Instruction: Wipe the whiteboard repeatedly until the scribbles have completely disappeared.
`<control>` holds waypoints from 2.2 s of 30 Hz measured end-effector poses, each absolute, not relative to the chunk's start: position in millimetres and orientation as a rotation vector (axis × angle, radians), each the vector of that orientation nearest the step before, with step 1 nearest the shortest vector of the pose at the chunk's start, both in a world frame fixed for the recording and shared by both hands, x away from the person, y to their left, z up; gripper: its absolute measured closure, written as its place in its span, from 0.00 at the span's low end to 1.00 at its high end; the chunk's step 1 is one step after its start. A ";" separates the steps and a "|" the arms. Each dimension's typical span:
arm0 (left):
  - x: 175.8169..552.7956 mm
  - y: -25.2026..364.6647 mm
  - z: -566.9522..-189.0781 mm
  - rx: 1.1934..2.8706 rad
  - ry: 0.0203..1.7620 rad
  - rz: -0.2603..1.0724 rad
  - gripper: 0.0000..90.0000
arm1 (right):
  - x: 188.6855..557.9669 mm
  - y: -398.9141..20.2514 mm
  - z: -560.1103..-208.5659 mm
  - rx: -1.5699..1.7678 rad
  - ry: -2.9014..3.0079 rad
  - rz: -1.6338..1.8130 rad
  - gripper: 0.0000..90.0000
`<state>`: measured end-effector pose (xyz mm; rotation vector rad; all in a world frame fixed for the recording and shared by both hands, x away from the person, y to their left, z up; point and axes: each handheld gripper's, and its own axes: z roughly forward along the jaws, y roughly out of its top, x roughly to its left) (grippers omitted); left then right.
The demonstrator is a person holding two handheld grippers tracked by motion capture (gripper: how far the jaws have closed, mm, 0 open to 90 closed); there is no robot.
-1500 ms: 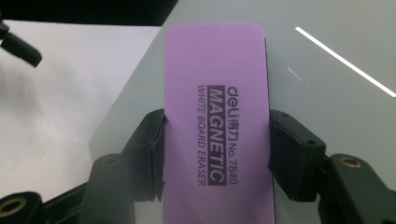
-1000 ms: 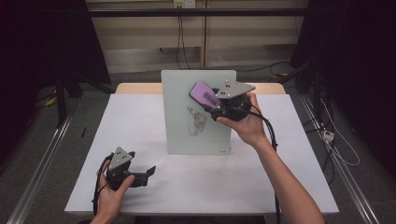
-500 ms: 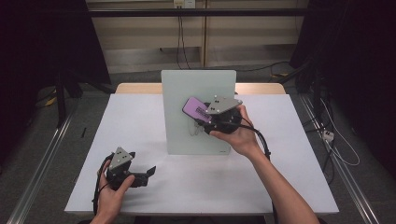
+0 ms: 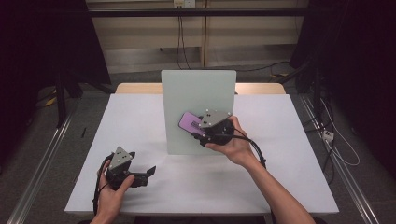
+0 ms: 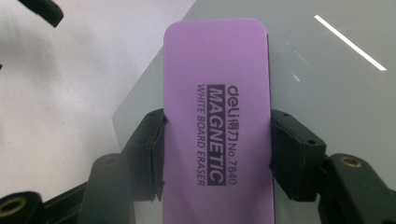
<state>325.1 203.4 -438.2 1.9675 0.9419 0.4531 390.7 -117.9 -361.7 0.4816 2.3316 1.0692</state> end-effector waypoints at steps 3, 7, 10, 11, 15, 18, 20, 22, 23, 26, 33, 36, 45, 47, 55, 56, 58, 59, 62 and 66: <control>325.1 203.3 -438.5 1.966 0.941 0.453 0.06 | 389.4 -115.6 -367.1 0.478 2.351 1.063 0.46; 325.1 203.8 -438.3 1.964 0.946 0.452 0.06 | 388.5 -114.0 -371.1 0.481 2.364 1.065 0.46; 325.2 204.0 -438.1 1.965 0.945 0.452 0.06 | 389.2 -114.0 -369.7 0.485 2.368 1.064 0.46; 325.1 204.4 -437.9 1.966 0.941 0.451 0.06 | 389.5 -114.2 -369.2 0.483 2.370 1.063 0.46; 325.1 205.4 -437.8 1.963 0.944 0.454 0.06 | 391.0 -117.8 -360.4 0.499 2.341 1.064 0.46; 324.8 205.1 -437.5 1.961 0.943 0.454 0.06 | 393.7 -122.1 -348.6 0.520 2.302 1.074 0.46; 324.7 205.1 -437.1 1.964 0.940 0.455 0.06 | 396.0 -125.2 -340.0 0.532 2.278 1.082 0.46; 324.9 205.1 -437.3 1.964 0.940 0.453 0.06 | 398.5 -127.9 -331.9 0.539 2.256 1.087 0.46; 325.0 205.3 -437.4 1.964 0.941 0.453 0.06 | 399.4 -129.0 -328.2 0.546 2.245 1.092 0.46; 325.2 205.8 -437.4 1.964 0.940 0.456 0.06 | 401.7 -132.9 -317.4 0.558 2.201 1.105 0.46; 325.1 204.0 -437.4 1.969 0.936 0.455 0.06 | 402.6 -133.7 -315.1 0.555 2.186 1.098 0.46; 324.9 203.0 -437.7 1.966 0.936 0.462 0.06 | 399.3 -130.7 -324.9 0.536 2.205 1.085 0.46; 324.9 204.3 -437.6 1.971 0.942 0.462 0.06 | 389.2 -126.2 -356.4 0.517 2.274 1.065 0.46; 324.7 204.3 -437.6 1.969 0.942 0.461 0.06 | 387.8 -125.1 -361.9 0.516 2.291 1.062 0.46; 324.9 203.3 -438.2 1.964 0.942 0.458 0.06 | 382.9 -115.0 -383.8 0.500 2.355 1.033 0.46; 324.8 203.3 -438.2 1.965 0.941 0.458 0.06 | 382.3 -113.1 -387.1 0.497 2.362 1.026 0.46; 324.9 203.1 -438.3 1.965 0.940 0.456 0.06 | 381.2 -110.2 -391.9 0.493 2.378 1.018 0.46; 324.9 203.0 -438.3 1.965 0.940 0.457 0.06 | 381.2 -109.4 -393.8 0.488 2.384 1.018 0.46; 324.8 203.2 -438.1 1.965 0.939 0.458 0.06 | 380.0 -106.4 -399.1 0.487 2.406 1.010 0.46; 325.2 203.4 -438.2 1.968 0.942 0.457 0.06 | 379.5 -102.6 -405.6 0.484 2.436 1.008 0.46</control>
